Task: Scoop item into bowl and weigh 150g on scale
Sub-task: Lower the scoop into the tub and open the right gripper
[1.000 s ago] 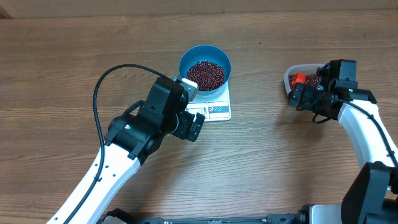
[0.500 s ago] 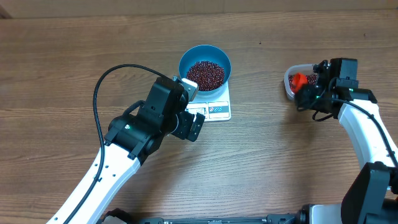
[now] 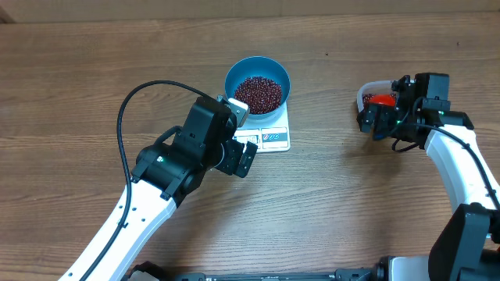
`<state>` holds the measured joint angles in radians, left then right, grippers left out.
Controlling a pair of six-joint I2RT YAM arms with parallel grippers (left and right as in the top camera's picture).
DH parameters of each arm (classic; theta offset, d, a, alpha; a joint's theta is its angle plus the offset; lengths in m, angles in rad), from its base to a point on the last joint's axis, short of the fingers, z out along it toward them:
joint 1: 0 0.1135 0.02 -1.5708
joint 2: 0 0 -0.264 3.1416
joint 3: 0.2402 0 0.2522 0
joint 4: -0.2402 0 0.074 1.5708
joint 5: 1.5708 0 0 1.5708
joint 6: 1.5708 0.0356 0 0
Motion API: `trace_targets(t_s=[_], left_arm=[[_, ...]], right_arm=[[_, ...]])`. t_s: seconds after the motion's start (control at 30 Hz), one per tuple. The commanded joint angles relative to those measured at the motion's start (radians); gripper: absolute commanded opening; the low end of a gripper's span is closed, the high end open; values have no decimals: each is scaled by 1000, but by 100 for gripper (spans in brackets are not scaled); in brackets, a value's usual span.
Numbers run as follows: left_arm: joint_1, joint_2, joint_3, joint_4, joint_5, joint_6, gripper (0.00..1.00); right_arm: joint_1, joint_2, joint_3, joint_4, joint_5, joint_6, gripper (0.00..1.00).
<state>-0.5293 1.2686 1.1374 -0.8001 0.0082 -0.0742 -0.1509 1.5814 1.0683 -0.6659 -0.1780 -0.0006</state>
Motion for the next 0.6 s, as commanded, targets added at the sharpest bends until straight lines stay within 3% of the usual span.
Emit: trace_targets(t_s=[0.0,0.57], left_arm=[[1,6,-4,0,8,15,100],[1,6,-3,0,8,15,100]], right_arm=[[-4,-3,40,6,-7,-3,100],[-4,-79,40,-3,40,-5,100]])
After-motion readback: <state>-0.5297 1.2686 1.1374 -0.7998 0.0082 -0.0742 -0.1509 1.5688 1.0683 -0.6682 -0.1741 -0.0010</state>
